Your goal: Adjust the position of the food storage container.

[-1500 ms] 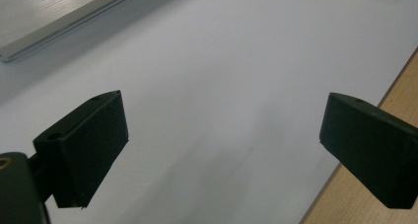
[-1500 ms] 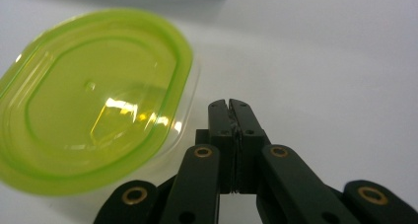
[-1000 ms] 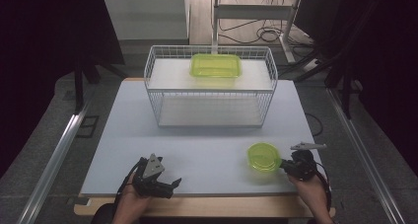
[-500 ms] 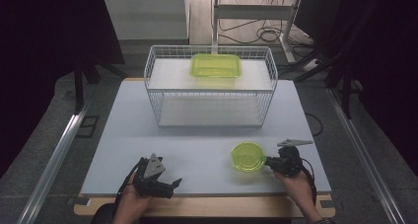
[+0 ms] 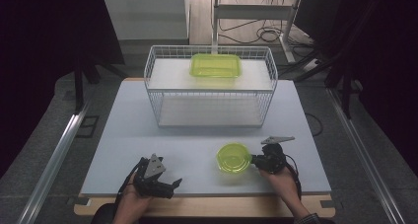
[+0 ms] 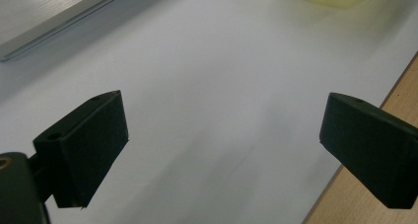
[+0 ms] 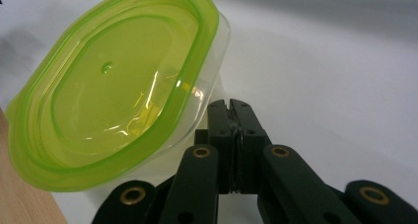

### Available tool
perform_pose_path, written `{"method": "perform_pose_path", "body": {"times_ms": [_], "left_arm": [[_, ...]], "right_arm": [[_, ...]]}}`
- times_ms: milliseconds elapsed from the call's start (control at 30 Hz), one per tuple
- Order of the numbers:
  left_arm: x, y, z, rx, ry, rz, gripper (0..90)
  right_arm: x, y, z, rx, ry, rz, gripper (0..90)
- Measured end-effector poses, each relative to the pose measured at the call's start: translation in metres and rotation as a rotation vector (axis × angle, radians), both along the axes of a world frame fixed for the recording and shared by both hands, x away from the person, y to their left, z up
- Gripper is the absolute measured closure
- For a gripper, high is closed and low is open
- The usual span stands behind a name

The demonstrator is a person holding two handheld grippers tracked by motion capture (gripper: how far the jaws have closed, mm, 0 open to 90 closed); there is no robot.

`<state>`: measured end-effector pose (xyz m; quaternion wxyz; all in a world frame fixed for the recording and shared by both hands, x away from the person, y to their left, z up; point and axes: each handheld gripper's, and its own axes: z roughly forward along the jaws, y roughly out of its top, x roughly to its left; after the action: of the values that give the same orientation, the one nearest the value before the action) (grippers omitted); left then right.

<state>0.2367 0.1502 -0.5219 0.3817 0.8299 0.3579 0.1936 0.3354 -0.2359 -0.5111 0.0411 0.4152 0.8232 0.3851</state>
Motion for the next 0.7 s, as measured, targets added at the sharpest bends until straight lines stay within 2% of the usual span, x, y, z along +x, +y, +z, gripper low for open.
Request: {"method": "perform_pose_path", "body": {"times_ms": [400,700], "left_arm": [[-0.001,0.0,0.0,-0.005,0.002,0.001,4.2],[-0.001,0.0,0.0,-0.005,0.001,-0.002,4.2]], "right_arm": [[0.004,0.041,-0.003,0.018,0.005,0.085,87.7],[0.008,0.066,-0.007,0.008,0.002,0.128,87.2]]}}
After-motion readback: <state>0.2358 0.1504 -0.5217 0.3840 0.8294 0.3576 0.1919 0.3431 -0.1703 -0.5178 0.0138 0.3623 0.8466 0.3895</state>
